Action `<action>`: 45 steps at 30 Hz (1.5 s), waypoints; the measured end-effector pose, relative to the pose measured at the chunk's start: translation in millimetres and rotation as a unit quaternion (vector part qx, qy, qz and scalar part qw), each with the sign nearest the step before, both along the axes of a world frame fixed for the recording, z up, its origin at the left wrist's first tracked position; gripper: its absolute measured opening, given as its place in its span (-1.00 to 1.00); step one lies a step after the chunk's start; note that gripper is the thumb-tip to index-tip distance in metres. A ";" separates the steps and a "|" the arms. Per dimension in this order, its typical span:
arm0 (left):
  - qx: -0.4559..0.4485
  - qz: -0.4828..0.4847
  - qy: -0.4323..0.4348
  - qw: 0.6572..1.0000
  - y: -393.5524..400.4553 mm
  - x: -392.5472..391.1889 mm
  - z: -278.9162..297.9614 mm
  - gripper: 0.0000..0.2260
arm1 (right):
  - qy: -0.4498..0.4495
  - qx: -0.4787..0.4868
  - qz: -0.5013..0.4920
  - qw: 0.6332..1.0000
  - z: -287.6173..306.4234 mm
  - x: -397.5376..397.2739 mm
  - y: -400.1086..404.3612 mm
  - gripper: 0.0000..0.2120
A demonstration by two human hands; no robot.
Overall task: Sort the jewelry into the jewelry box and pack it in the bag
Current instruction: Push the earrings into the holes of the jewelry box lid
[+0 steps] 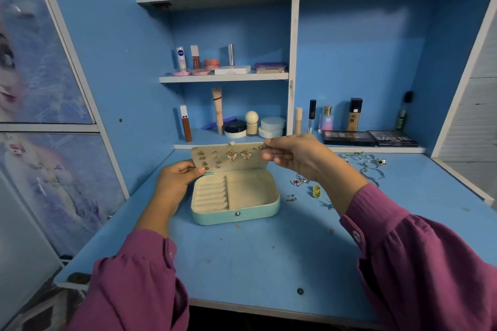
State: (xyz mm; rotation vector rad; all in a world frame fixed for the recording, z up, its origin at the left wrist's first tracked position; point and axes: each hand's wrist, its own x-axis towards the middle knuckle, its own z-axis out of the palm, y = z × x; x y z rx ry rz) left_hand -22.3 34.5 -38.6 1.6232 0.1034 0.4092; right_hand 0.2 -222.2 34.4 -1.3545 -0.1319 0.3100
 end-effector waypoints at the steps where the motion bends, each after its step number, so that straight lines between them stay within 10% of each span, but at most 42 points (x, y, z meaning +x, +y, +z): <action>1: 0.000 0.004 0.000 1.000 0.6 0.4 -0.5 -0.88 | 0.008 0.009 -0.001 1.000 -2.2 0.4 0.7 -0.92; 22: 0.089 0.134 -0.047 0.986 -18.6 -10.7 22.1 -0.82 | 0.106 0.032 0.136 0.984 -32.3 4.5 -15.2 -0.88; 30: 0.405 0.131 -0.427 0.798 -104.7 -48.0 26.4 -0.85 | 0.067 0.075 0.128 0.987 -35.3 12.5 -13.4 -0.89; 35: 0.602 0.006 -0.365 0.710 -132.6 -39.8 4.2 -0.85 | 0.043 0.093 0.115 0.988 -37.9 15.9 -11.6 -0.89; 45: 0.709 0.049 -0.255 0.655 -146.8 -26.5 -9.2 -0.89 | 0.037 0.097 0.093 0.990 -37.9 14.5 -9.5 -0.97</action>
